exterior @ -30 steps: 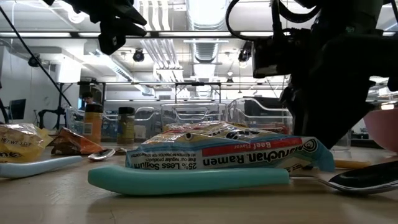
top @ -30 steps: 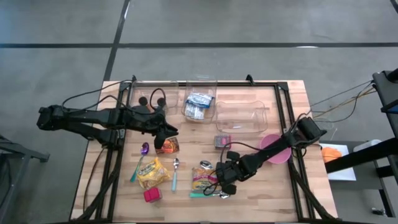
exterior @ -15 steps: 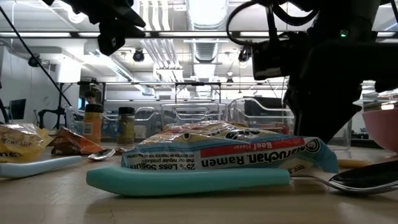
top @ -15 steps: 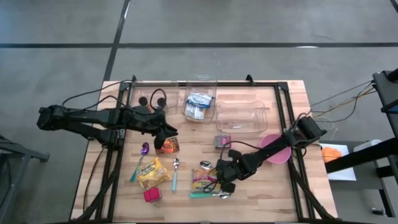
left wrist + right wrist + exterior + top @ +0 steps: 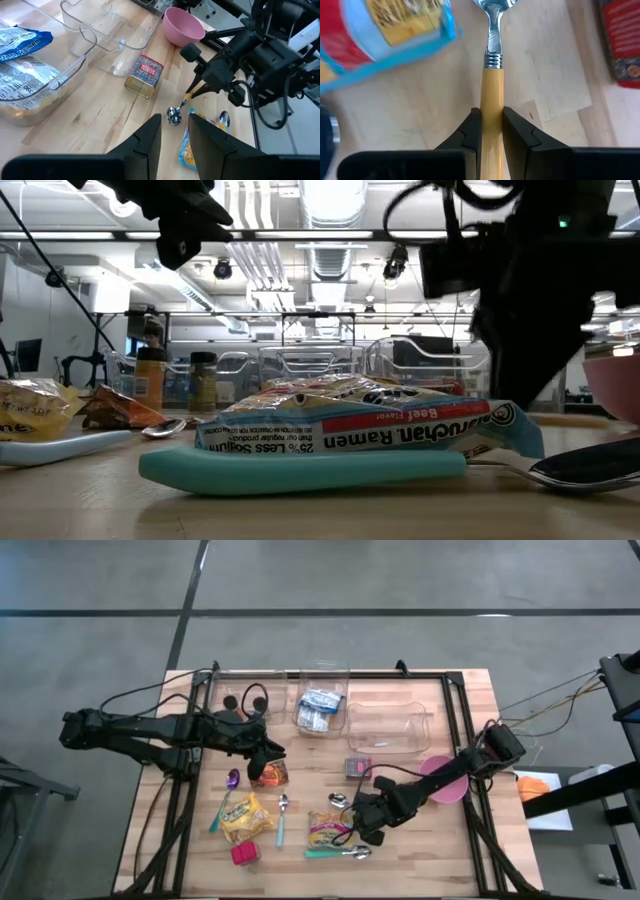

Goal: Pick & Place Food Item
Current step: Put the yellow spoon into the right transparent bin

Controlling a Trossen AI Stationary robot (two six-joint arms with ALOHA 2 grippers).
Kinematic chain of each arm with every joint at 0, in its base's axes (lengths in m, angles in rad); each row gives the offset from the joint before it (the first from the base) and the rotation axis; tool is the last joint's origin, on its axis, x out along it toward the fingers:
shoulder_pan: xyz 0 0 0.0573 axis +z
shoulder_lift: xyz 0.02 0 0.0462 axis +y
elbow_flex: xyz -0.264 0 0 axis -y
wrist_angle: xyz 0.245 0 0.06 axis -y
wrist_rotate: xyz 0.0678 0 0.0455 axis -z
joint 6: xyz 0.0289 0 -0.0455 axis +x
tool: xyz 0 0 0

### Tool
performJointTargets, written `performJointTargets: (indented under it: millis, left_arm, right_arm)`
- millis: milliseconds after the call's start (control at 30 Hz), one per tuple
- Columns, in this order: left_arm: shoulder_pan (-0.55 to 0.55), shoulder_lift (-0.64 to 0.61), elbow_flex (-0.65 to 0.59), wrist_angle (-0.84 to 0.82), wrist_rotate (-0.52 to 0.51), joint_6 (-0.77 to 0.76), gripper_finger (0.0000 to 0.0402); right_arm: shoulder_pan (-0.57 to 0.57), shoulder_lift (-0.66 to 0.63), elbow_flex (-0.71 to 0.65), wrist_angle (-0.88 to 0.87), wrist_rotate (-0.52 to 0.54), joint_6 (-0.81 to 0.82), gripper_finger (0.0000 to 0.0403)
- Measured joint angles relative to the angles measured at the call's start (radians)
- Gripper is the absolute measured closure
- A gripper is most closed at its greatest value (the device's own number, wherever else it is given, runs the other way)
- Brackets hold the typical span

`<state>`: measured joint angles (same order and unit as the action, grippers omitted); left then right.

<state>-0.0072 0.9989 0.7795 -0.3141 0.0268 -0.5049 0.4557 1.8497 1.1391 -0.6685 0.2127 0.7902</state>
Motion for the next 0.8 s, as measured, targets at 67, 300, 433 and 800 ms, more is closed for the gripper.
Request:
performJointTargets:
  millis: [67, 300, 433, 800]
  left_arm:
    - [0.000, 0.000, 0.000, 0.000, 0.000, 0.000, 0.0296]
    - [0.000, 0.000, 0.000, -0.002, 0.000, 0.011, 0.0296]
    - [0.000, 0.000, 0.000, -0.006, 0.000, 0.020, 0.0296]
    - [0.000, 0.000, 0.000, -0.006, 0.000, 0.026, 0.0296]
  right_arm:
    - [0.000, -0.022, 0.000, 0.003, 0.000, 0.003, 0.0362]
    - [-0.001, -0.124, -0.025, 0.023, 0.004, 0.018, 0.0362]
    - [-0.011, -0.205, -0.070, 0.028, 0.003, 0.023, 0.0362]
    - [-0.076, -0.472, -0.188, 0.070, -0.004, 0.001, 0.0362]
